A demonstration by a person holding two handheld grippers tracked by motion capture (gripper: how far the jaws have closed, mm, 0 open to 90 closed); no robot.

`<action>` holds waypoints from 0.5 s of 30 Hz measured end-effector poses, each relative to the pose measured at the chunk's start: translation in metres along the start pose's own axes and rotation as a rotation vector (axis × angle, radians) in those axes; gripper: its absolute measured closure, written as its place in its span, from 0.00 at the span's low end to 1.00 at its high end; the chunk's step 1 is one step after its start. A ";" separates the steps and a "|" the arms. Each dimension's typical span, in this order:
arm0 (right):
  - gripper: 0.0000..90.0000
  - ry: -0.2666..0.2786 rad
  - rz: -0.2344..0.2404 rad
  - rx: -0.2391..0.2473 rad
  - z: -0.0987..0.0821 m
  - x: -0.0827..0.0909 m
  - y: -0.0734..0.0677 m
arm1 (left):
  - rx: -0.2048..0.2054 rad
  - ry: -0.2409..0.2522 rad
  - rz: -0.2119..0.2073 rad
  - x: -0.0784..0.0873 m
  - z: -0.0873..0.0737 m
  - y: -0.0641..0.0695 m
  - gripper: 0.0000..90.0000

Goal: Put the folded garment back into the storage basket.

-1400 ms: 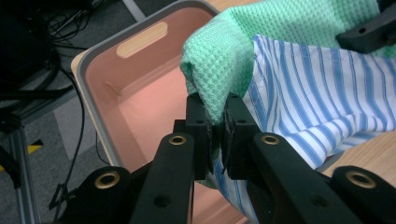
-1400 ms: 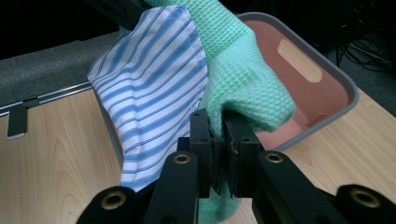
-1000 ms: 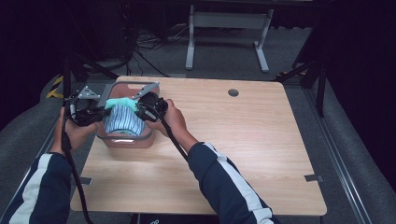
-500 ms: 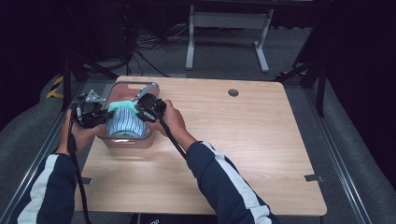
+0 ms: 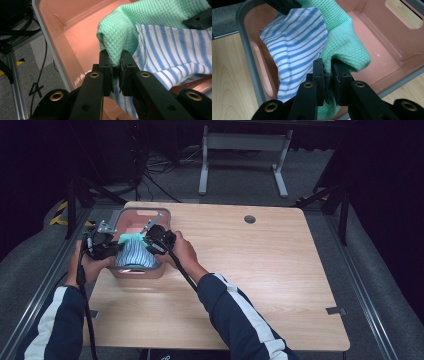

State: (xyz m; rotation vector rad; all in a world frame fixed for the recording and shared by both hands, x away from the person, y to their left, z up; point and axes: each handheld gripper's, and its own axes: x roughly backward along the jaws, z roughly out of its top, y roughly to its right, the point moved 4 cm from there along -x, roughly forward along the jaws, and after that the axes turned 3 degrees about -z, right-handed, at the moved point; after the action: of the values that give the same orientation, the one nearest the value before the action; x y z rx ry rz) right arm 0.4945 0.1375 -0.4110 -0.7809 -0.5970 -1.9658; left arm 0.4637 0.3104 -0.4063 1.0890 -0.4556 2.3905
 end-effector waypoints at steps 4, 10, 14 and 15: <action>0.90 -0.006 -0.005 -0.003 -0.001 -0.002 0.002 | 0.004 -0.005 -0.007 -0.002 -0.002 0.000 0.88; 0.84 -0.018 0.012 -0.022 -0.005 -0.003 0.002 | 0.010 0.011 -0.017 0.002 -0.002 0.001 0.82; 0.83 -0.019 0.001 -0.017 -0.006 -0.002 0.003 | 0.025 0.029 -0.017 0.004 -0.002 0.001 0.73; 0.82 -0.016 0.002 -0.019 -0.006 -0.001 0.003 | 0.026 0.038 -0.016 0.005 -0.001 0.001 0.71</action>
State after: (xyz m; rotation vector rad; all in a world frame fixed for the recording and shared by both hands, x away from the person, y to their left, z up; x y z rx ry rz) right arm 0.4963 0.1325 -0.4158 -0.8095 -0.5877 -1.9680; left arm 0.4598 0.3115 -0.4036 1.0525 -0.4026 2.4047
